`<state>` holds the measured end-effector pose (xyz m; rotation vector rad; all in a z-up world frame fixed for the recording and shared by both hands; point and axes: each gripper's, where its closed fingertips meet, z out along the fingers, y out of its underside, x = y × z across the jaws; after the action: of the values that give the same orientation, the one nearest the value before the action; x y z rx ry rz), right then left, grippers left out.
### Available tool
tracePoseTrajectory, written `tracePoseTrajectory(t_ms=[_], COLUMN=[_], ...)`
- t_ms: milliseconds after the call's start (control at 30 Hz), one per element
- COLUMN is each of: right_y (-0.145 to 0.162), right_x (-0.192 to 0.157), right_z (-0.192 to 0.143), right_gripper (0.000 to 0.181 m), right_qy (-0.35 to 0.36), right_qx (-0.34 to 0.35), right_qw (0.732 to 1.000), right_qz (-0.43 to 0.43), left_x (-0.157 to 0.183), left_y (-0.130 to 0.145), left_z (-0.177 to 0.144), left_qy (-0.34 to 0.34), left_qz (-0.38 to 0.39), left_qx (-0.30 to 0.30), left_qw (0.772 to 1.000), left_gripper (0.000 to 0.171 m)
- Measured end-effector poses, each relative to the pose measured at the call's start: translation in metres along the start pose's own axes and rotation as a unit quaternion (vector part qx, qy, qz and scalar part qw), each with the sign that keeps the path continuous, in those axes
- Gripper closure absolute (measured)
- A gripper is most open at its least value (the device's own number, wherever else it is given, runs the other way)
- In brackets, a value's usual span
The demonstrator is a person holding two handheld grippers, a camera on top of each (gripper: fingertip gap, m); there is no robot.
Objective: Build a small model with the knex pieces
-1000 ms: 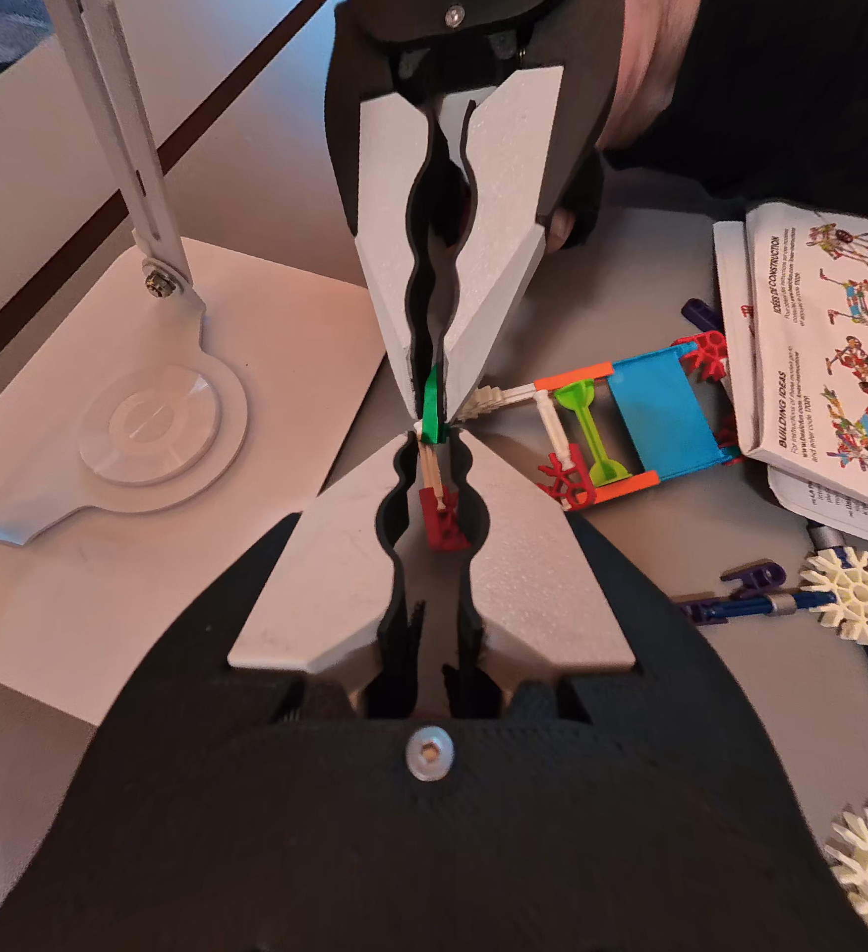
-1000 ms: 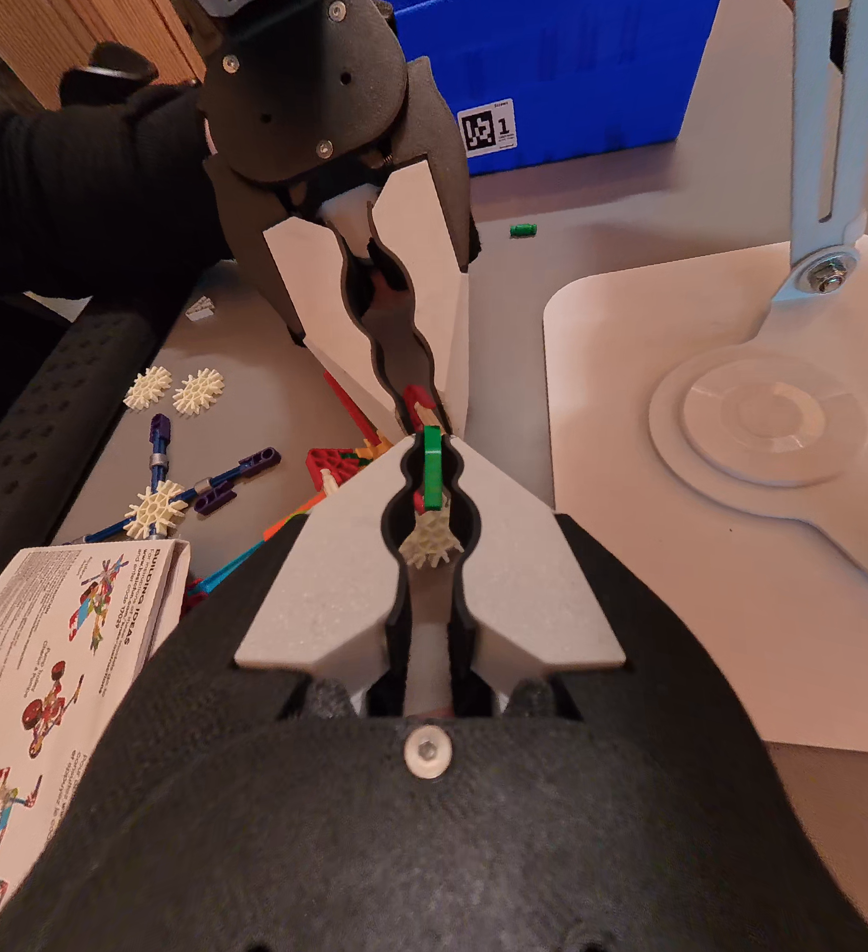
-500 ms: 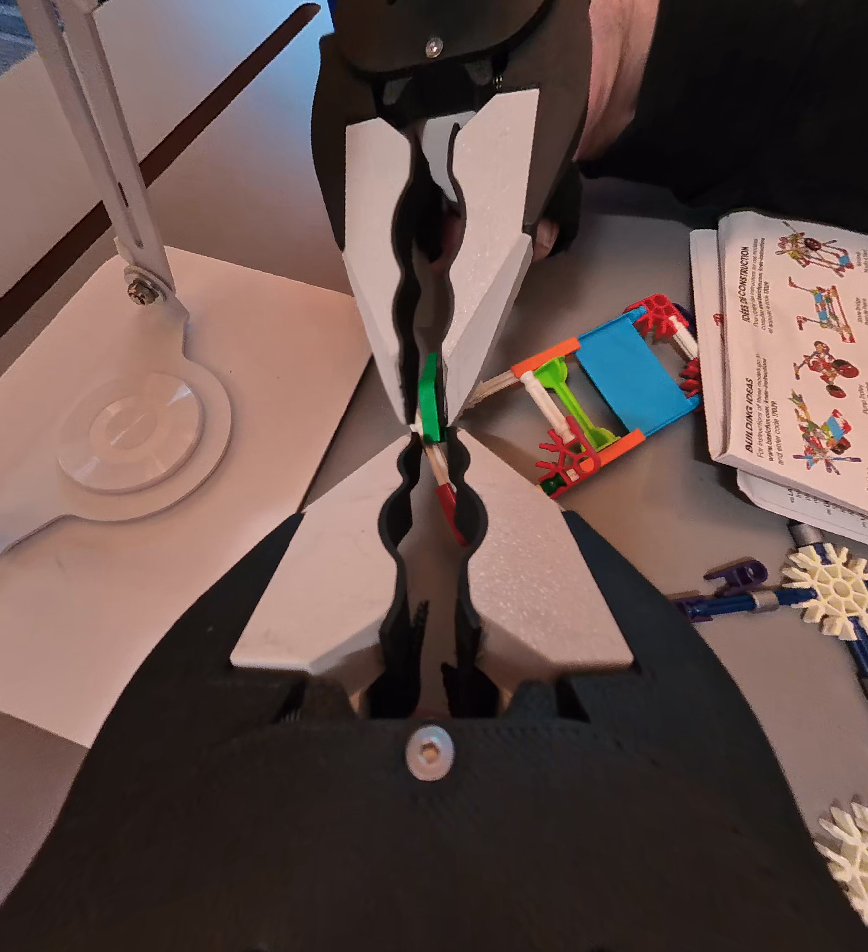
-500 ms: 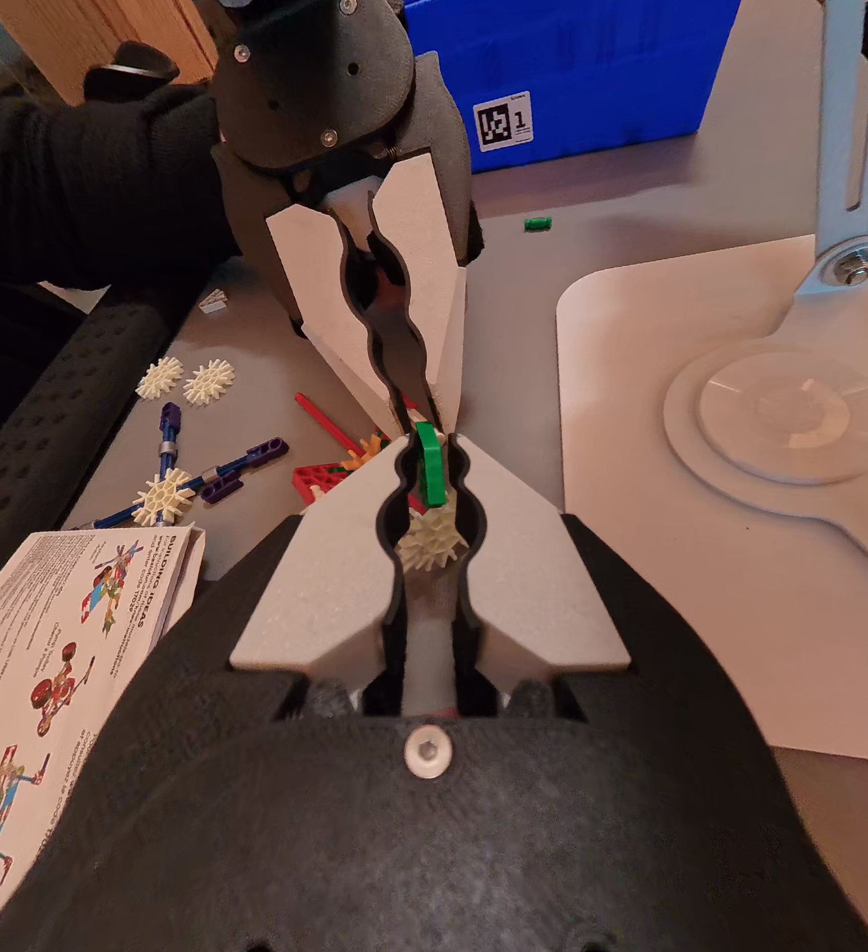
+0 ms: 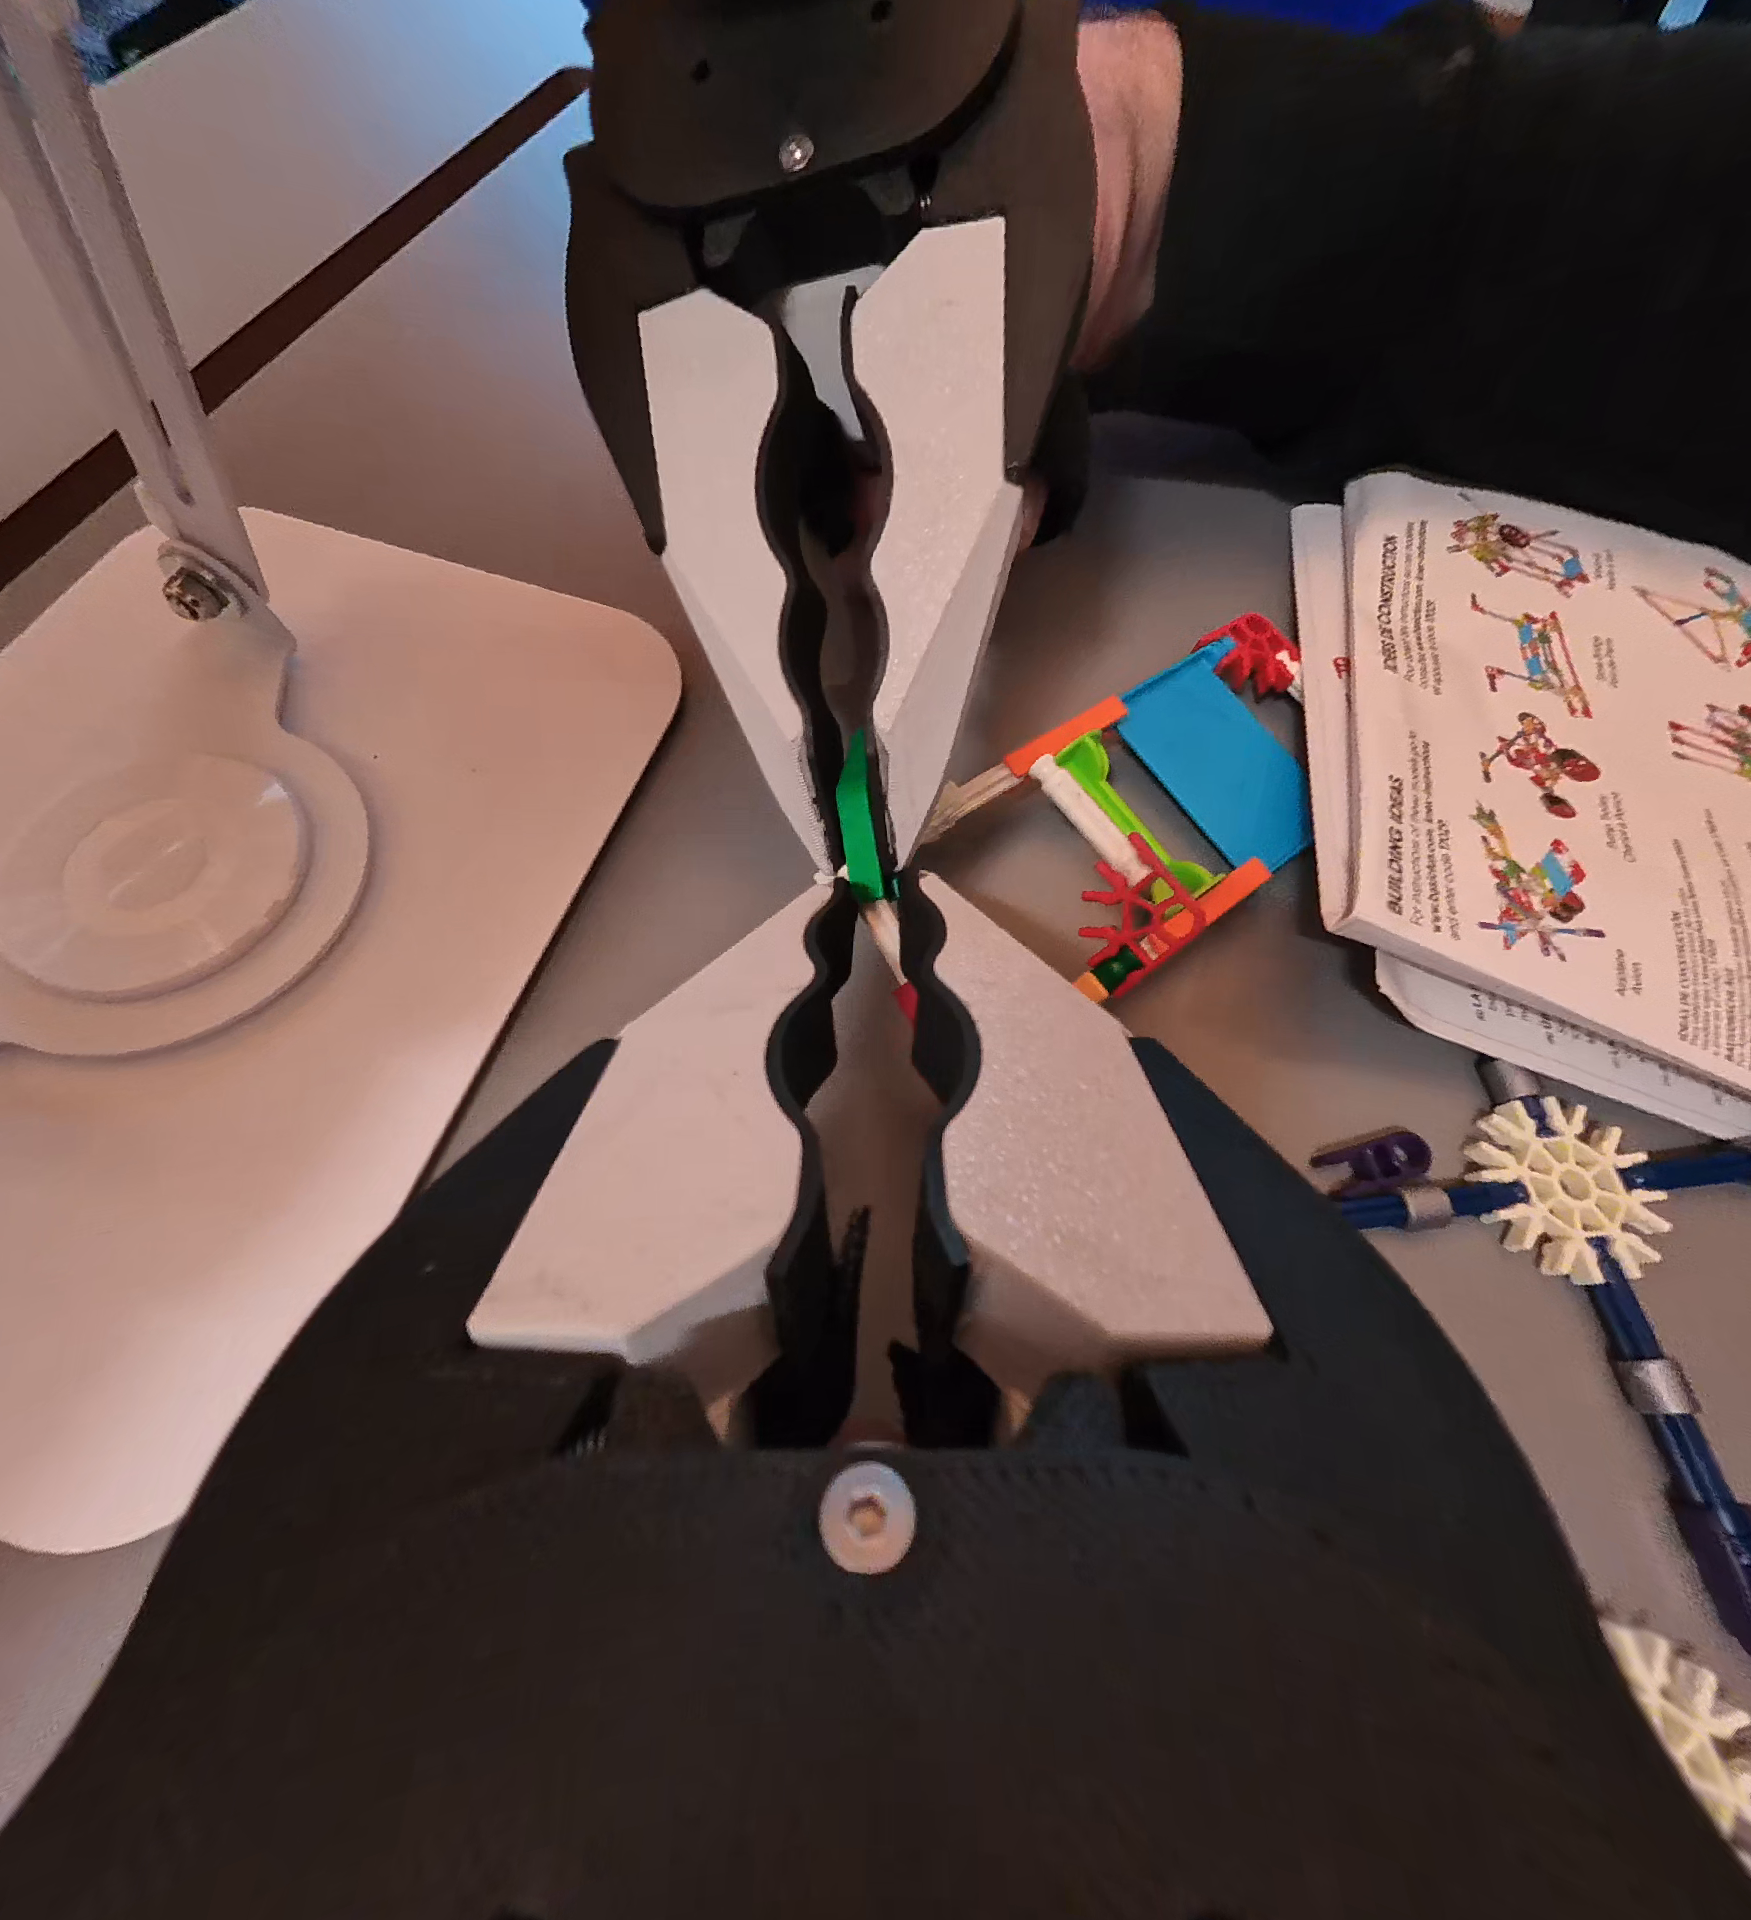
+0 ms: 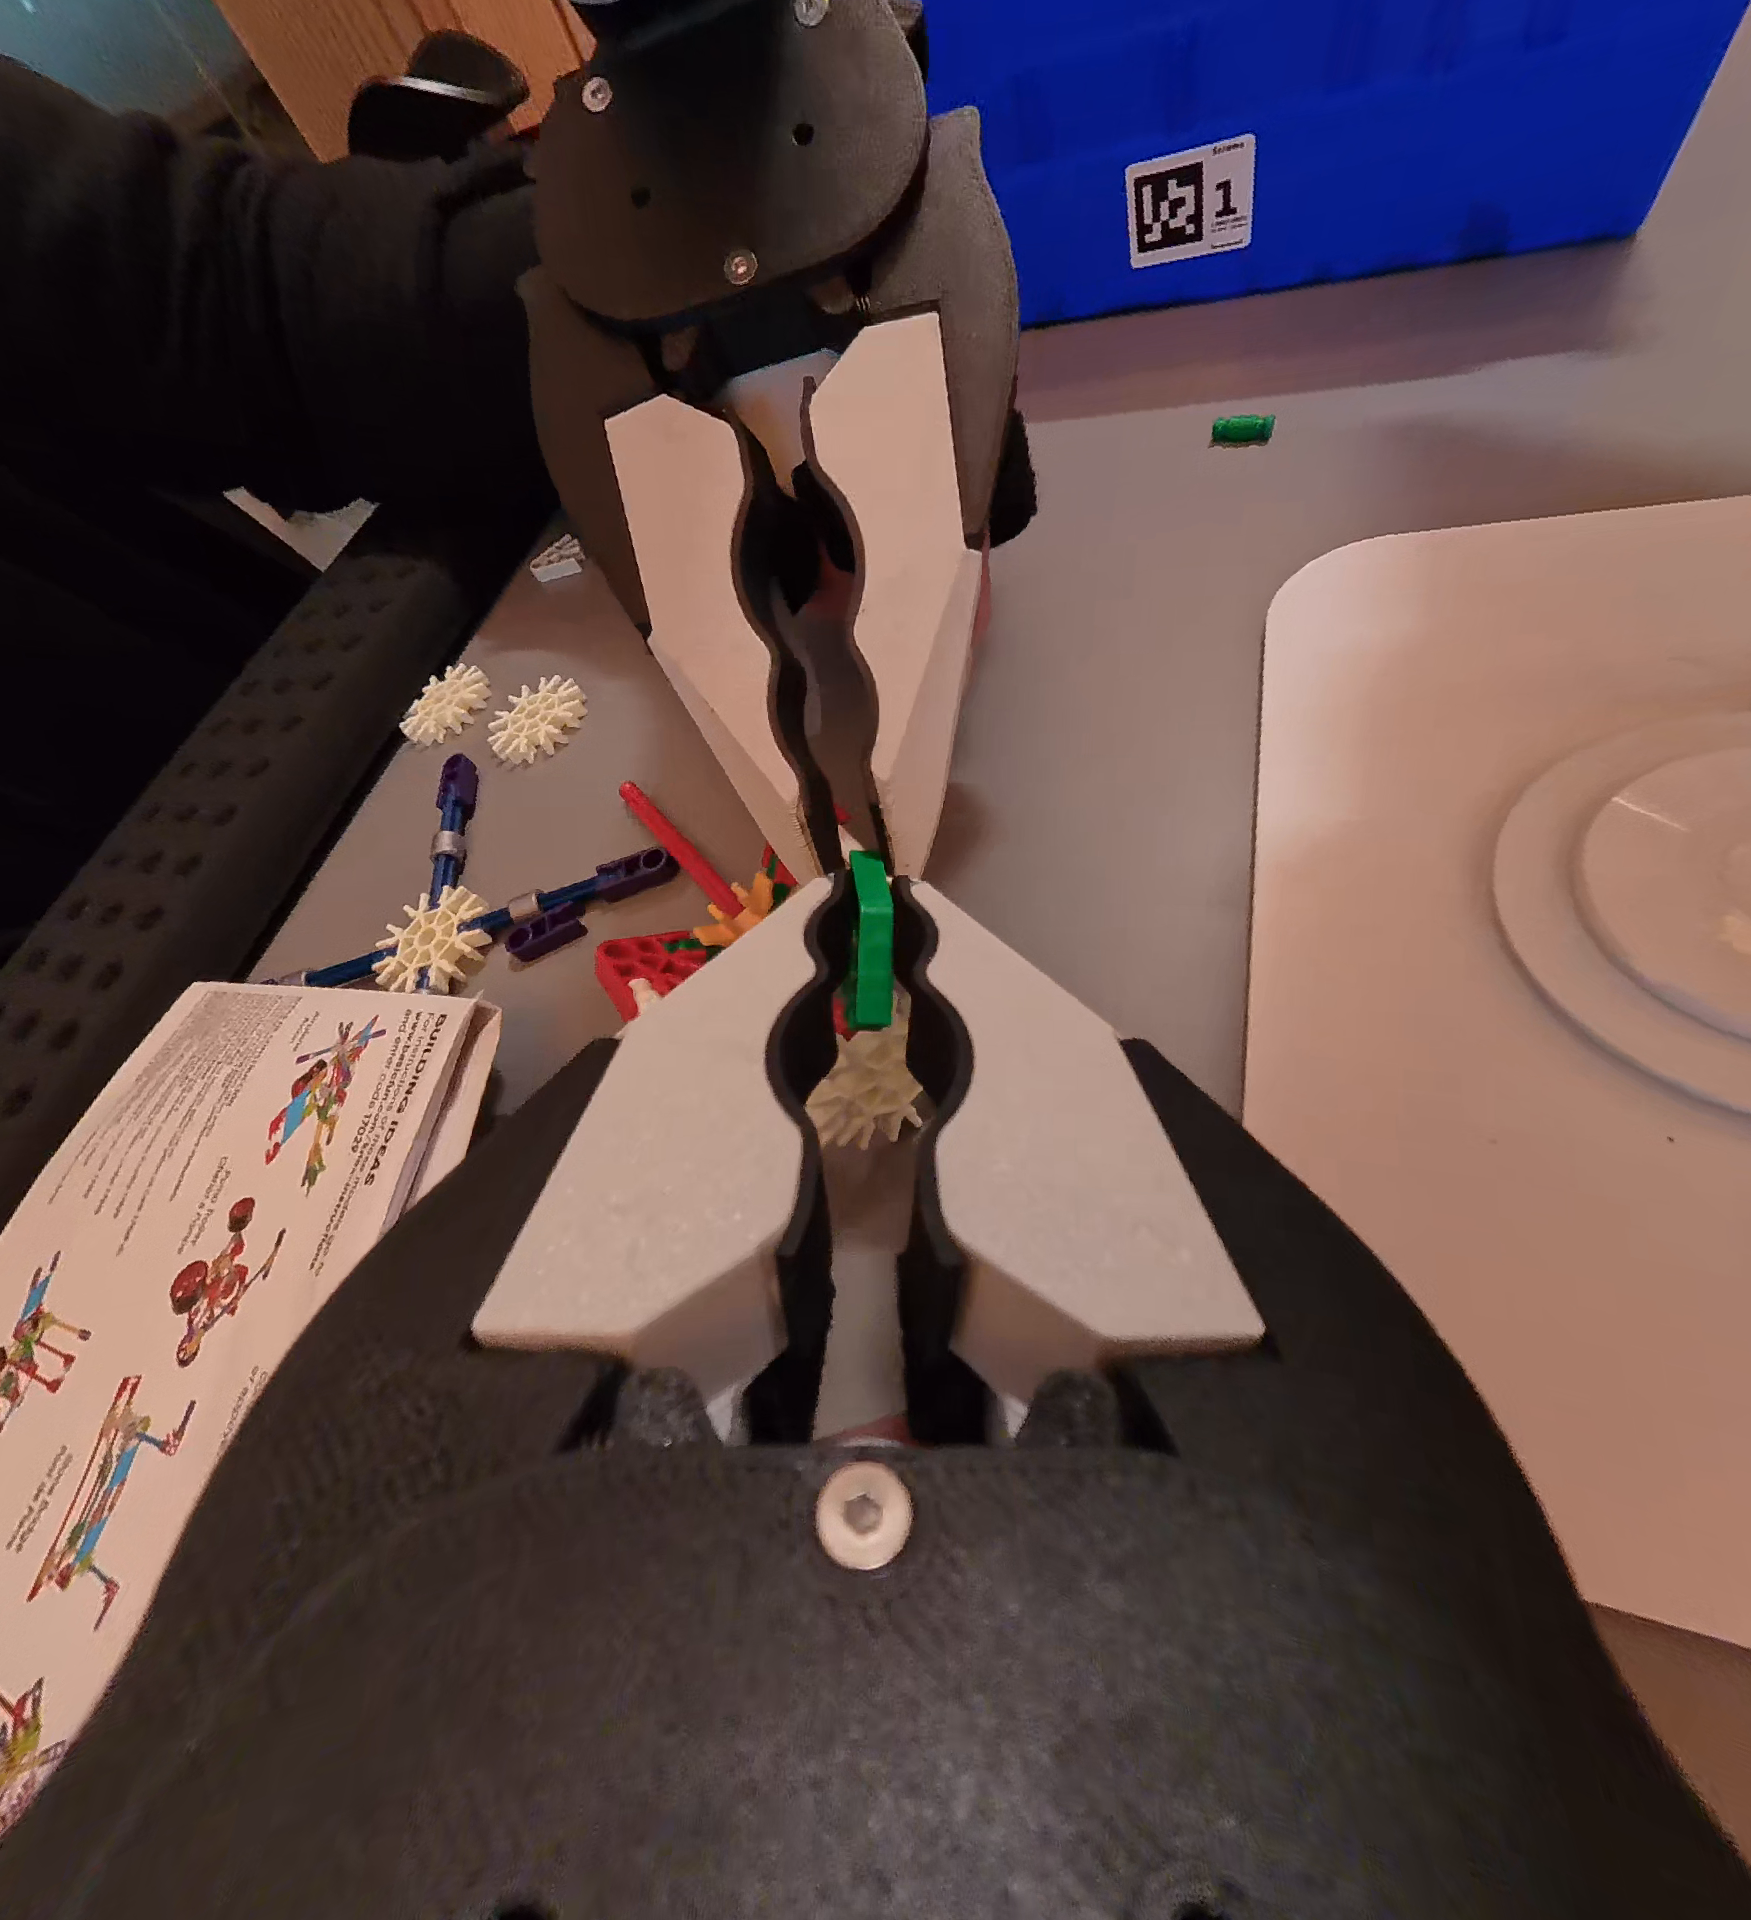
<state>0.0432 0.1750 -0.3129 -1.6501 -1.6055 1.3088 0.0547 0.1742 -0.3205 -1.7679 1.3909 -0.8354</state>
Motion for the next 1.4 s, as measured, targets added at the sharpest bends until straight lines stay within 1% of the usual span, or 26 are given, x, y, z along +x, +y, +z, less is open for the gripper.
tracePoseTrajectory(t_ms=[133,333,400,500,633,700,800,933,1067,1200,1300,1400], right_y=[0.002,0.000,-0.004,-0.002,-0.003,-0.002,0.002,0.003,0.003,0.003,0.007,0.008], right_x=[-0.005,-0.015,-0.016,-0.019,-0.017,-0.020,-0.020,-0.019,-0.019,-0.016,-0.016,-0.017], right_z=[0.001,-0.001,-0.004,-0.003,-0.001,-0.003,-0.001,-0.006,-0.005,-0.003,-0.003,-0.004], right_gripper=[0.177,0.177,0.177,0.177,0.177,0.175,0.174,0.172,0.177,0.178,0.178,0.178], right_qy=[-0.017,-0.053,-0.059,-0.071,-0.061,-0.067,-0.060,-0.061,-0.062,-0.056,-0.061,-0.070], right_qx=[-0.007,0.003,0.018,0.010,0.012,0.015,0.002,0.006,0.002,-0.003,-0.016,-0.018], right_qw=[1.000,0.999,0.998,0.997,0.998,0.998,0.998,0.998,0.998,0.998,0.998,0.997], right_qz=[-0.007,-0.011,-0.010,-0.008,0.002,0.003,-0.003,0.005,0.000,0.000,0.004,0.013], left_x=[0.007,0.016,0.016,0.021,0.017,0.020,0.020,0.018,0.017,0.014,0.016,0.016], left_y=[0.000,-0.006,-0.011,-0.009,-0.006,-0.007,-0.003,-0.010,-0.009,-0.009,-0.006,-0.008], left_z=[0.000,-0.001,-0.004,-0.003,-0.004,-0.004,-0.002,-0.006,-0.005,-0.006,-0.003,-0.002], left_qy=[0.020,0.042,0.059,0.072,0.069,0.070,0.069,0.073,0.069,0.060,0.056,0.052], left_qz=[-0.010,0.001,-0.022,-0.020,-0.015,-0.009,-0.002,-0.014,-0.011,-0.015,-0.007,-0.009], left_qx=[0.012,0.030,0.058,0.059,0.052,0.055,0.044,0.067,0.063,0.063,0.053,0.055], left_qw=[1.000,0.999,0.996,0.995,0.996,0.996,0.997,0.995,0.996,0.996,0.997,0.997], left_gripper=[0.168,0.168,0.168,0.168,0.167,0.166,0.166,0.166,0.166,0.167,0.167,0.168])
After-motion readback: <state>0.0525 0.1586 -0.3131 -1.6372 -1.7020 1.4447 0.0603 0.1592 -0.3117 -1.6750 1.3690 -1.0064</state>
